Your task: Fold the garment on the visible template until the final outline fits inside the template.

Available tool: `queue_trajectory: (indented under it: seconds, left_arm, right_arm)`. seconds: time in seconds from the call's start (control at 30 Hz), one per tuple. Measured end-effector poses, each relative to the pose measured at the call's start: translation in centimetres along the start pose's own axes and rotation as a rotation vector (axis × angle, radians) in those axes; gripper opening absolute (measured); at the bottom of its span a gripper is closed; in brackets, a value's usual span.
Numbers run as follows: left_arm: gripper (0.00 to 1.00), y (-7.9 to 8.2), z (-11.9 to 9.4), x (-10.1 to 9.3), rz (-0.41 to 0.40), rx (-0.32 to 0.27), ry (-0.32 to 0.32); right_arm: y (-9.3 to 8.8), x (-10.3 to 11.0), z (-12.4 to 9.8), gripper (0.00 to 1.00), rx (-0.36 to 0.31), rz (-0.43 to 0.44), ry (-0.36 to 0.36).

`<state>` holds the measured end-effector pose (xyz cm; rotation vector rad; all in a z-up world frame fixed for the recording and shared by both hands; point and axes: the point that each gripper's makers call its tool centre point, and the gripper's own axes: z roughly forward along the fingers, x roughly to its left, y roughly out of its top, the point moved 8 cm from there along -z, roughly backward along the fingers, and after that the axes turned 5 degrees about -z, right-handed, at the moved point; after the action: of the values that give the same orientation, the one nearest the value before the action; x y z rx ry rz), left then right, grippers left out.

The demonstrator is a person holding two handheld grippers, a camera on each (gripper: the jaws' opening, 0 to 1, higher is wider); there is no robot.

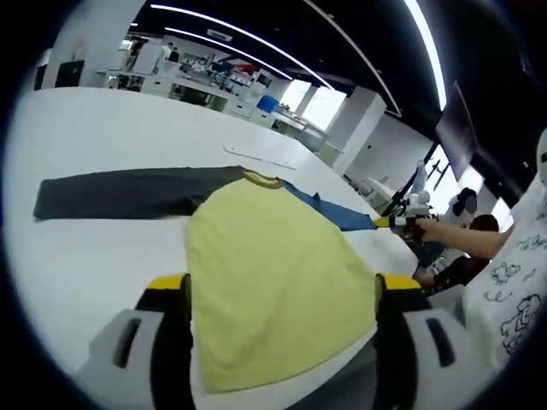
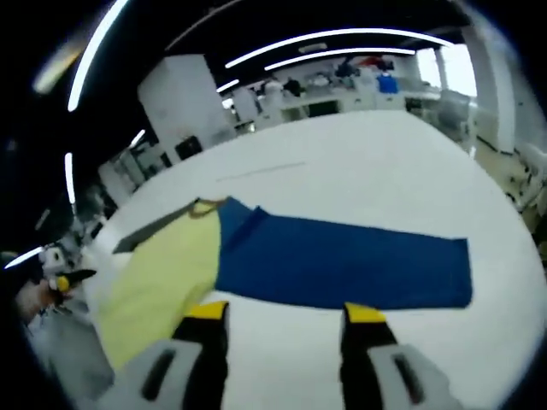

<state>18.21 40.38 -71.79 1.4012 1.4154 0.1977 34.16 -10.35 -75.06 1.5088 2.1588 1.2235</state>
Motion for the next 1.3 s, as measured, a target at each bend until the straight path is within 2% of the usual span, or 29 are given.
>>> queue_trajectory:
  seconds: [0.2, 0.5, 0.7, 0.9, 1.17, 1.3]
  left_arm:
    - [0.86, 0.1, -0.2, 0.0, 0.0, -0.008, -0.002]
    - [0.86, 0.0, -0.3, -0.1, -0.005, -0.018, -0.008]
    - [0.85, -0.2, -0.4, -0.2, -0.01, -0.019, -0.009]
    - [0.85, -0.3, -0.5, -0.2, -0.014, -0.021, -0.008]
    - [0.85, -0.4, -0.7, 0.1, -0.015, -0.021, -0.002]
    - [0.84, -0.6, -0.7, 0.2, -0.02, -0.021, 0.0]
  right_arm:
    - [-0.7, 4.2, 1.9, 0.37, 0.026, -0.006, 0.099]
    - [-2.0, 7.0, 5.3, 0.18, 0.084, 0.003, 0.169]
    - [-1.9, 7.4, 6.8, 0.1, 0.079, 0.043, 0.192]
    - [-2.1, 8.2, 7.8, 0.08, 0.095, 0.047, 0.208]
    - [-2.2, 8.4, 8.1, 0.0, 0.108, 0.048, 0.223]
    - [-2.1, 8.5, 8.0, 0.0, 0.099, 0.045, 0.22]
